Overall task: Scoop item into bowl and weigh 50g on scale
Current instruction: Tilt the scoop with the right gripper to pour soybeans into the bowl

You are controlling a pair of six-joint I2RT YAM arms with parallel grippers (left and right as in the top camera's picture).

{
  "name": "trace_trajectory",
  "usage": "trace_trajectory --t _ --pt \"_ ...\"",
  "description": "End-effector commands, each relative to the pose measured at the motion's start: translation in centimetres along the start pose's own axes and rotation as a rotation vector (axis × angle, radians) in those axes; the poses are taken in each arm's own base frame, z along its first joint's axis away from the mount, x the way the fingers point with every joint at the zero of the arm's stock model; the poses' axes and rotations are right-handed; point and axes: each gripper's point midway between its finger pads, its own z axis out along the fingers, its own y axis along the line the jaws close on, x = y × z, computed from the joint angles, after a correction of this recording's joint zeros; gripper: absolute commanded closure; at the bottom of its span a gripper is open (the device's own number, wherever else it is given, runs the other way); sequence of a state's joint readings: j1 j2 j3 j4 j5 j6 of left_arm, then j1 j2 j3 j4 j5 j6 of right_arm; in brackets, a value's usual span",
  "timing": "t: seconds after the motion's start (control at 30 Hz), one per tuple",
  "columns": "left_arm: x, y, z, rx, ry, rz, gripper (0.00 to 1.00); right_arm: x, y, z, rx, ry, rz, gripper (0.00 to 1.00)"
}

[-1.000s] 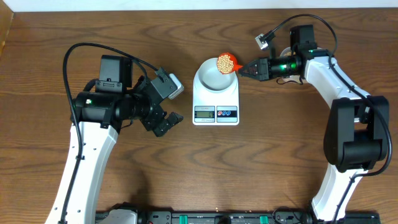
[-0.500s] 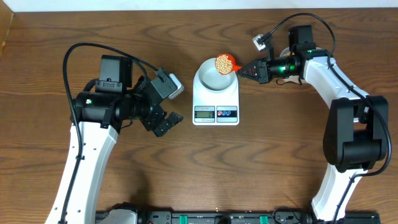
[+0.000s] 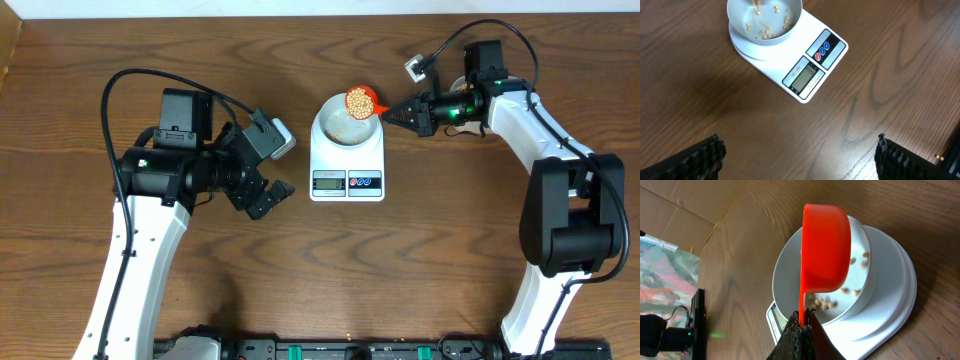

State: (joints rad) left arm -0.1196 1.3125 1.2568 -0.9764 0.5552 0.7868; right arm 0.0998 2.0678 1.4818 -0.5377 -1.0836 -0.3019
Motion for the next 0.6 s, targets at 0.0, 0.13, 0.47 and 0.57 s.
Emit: trace_trajectory --t 0.0,0.13,0.47,0.57 --pt "-0.47 -0.08 -0.6 -0.007 -0.019 0.02 0.02 0.09 0.4 0.36 -0.028 0.0 -0.026 0.99" --pt "-0.47 -0.08 -0.6 -0.007 -0.019 0.02 0.02 0.11 0.36 0.37 -0.025 0.001 -0.039 0.99" --pt "-0.47 -0.07 -0.6 -0.007 -0.02 0.021 0.02 0.26 0.19 0.65 -0.007 0.013 -0.108 0.99" --pt "-0.47 -0.07 -0.6 -0.007 -0.02 0.021 0.02 0.53 -0.39 0.86 0.032 0.033 -0.111 0.99"
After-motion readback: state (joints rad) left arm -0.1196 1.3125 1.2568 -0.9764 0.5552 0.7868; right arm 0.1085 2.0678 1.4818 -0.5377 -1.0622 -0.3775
